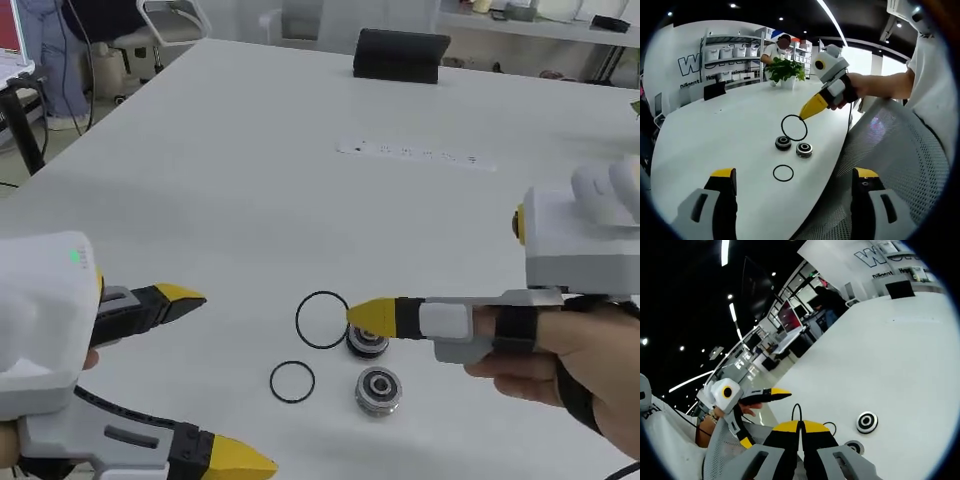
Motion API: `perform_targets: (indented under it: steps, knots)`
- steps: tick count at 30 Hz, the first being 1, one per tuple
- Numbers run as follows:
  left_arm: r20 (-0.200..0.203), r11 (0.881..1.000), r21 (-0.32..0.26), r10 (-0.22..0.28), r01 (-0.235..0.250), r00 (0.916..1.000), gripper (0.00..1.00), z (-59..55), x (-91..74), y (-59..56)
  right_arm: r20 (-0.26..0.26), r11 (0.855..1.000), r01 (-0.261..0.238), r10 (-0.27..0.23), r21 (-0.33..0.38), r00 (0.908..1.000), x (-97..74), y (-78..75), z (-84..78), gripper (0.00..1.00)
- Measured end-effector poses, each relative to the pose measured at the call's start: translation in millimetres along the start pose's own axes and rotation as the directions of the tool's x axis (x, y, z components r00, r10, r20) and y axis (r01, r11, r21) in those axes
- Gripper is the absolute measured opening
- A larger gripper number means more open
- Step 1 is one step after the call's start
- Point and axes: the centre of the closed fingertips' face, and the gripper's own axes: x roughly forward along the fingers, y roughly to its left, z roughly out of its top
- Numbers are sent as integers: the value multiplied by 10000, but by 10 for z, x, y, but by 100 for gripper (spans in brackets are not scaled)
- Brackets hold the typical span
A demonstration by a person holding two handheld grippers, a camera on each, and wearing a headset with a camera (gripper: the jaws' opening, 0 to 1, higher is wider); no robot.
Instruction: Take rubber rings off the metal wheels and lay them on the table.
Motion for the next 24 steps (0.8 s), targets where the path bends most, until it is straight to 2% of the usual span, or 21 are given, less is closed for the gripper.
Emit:
perform_targets:
  steps: [14, 20, 24]
  knots:
    - [-80, 10000, 55, 27, -27, 10000, 93, -16, -7, -6, -831, 9992, -69, 35, -406, 9965, 267, 16, -62, 0]
    - [-147, 10000, 34, 19, -18, 9999, 93, -31, -8, -7, -815, 9998, 37, -54, -206, 9967, 368, -31, -61, 0]
    - [-125, 10000, -38, 66, -66, 9999, 93, -30, -11, 3, -836, 9994, 349, -351, -32, 9959, 433, -133, -135, 0]
